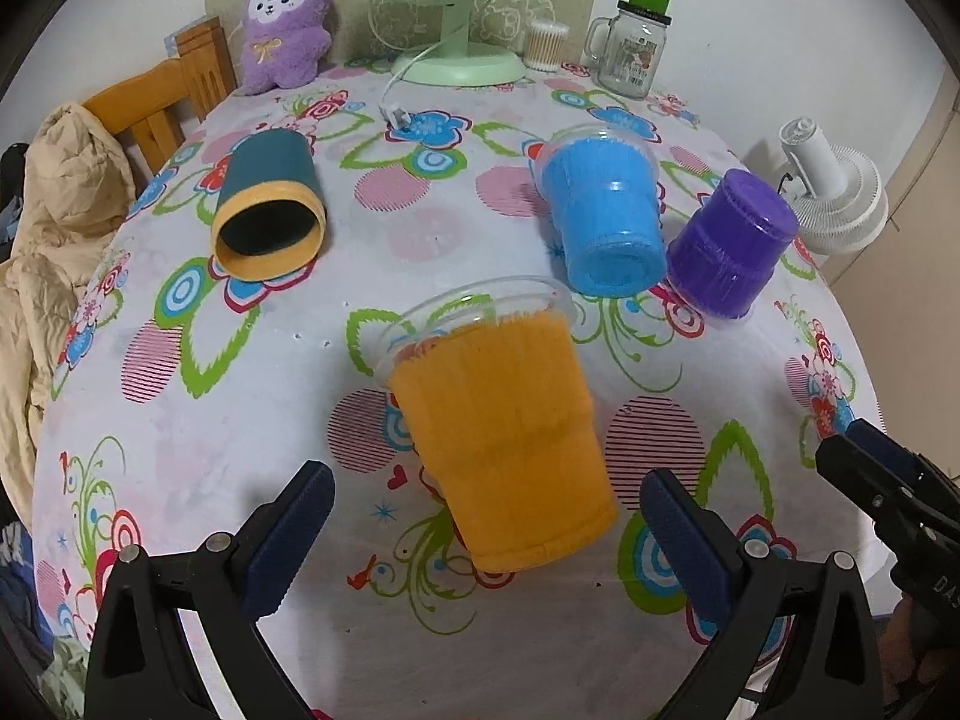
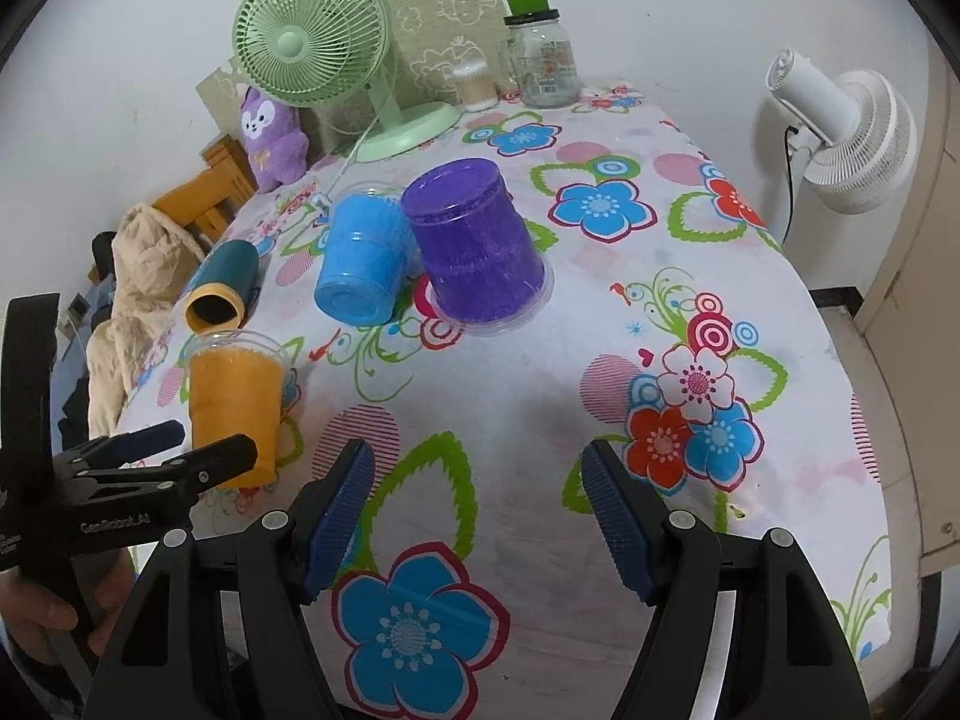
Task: Flip cup upside down
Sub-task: 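Carry the upright orange cup in the left tool above the table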
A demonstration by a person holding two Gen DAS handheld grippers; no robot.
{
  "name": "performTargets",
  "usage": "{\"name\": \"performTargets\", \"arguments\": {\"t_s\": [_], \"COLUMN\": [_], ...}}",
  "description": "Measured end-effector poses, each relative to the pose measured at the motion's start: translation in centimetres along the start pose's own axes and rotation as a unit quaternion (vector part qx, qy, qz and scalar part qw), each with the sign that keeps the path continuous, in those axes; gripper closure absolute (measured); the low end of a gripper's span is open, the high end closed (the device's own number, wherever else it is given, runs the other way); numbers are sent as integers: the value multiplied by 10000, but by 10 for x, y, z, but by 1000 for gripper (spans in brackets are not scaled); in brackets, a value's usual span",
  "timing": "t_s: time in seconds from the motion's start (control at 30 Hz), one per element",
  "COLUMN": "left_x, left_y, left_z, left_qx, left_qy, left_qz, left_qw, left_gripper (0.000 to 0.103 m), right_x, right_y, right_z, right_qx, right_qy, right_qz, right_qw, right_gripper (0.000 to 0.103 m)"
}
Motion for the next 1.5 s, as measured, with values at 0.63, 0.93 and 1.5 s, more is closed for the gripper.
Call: {"name": "performTargets", "arguments": {"t_s": [0.63,0.93,1.5], "left_x": [-3,-1,21], "left_y": [-2,-3,12], "left_z": [19,21,-19], "left_qx": [215,300,205], "left_qy": [32,-19,-30], "left_qz": [116,125,241], "left_qw": [9997,9995,9995], "left_gripper": [22,45,46], "right_x": [1,3,11], "right_y": [1,1,0], "right_z": [6,11,15], "right_qx": [19,79,90], "right_qy": [-128,-103,48], "right_qz": [-121,-119,-134], "right_qw": [9998,9998,9999], "right_gripper": [29,29,29]}}
Point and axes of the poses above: each gripper's, at about its wrist camera, not at the fingertips, and z roughly the way its jaws point, x to its left, y to its top, the point moved 10 cm from there along z, roughly the way its jaws point, and after that the axes turned 8 degrees about z, right-handed, at the moved point
